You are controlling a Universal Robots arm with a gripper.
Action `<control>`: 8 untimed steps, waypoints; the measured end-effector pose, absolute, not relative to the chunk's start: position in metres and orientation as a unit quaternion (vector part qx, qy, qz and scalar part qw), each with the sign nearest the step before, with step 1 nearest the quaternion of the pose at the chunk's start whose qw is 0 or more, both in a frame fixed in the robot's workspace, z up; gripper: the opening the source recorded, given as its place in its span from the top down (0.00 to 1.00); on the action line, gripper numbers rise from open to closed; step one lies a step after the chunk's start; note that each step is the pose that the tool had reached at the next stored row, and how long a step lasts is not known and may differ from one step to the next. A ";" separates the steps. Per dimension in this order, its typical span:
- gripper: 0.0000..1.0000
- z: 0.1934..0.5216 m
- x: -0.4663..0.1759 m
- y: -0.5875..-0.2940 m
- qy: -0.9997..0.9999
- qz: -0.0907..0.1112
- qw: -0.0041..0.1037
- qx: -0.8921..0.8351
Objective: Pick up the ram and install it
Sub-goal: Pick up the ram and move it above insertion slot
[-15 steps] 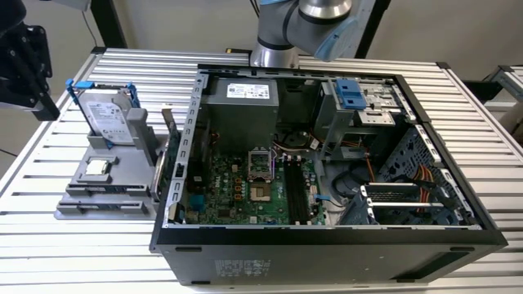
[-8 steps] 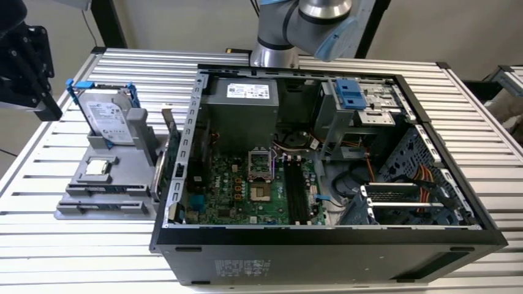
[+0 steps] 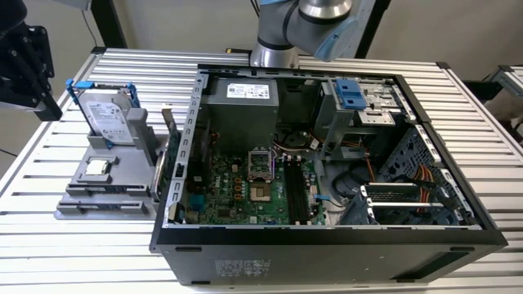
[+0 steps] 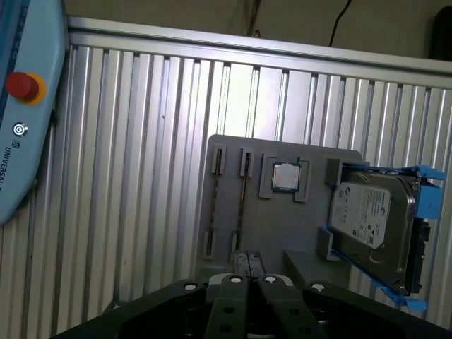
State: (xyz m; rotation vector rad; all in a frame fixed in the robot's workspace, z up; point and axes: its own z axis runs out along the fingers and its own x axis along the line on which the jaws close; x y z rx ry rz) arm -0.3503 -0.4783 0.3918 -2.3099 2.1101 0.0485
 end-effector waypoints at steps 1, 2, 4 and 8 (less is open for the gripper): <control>1.00 0.392 -0.350 -0.478 0.674 0.015 0.006 -0.738; 1.00 0.392 -0.350 -0.478 0.674 0.015 0.006 -0.738; 1.00 0.392 -0.350 -0.478 0.674 0.015 0.006 -0.738; 0.00 0.392 -0.350 -0.478 0.674 0.015 0.006 -0.738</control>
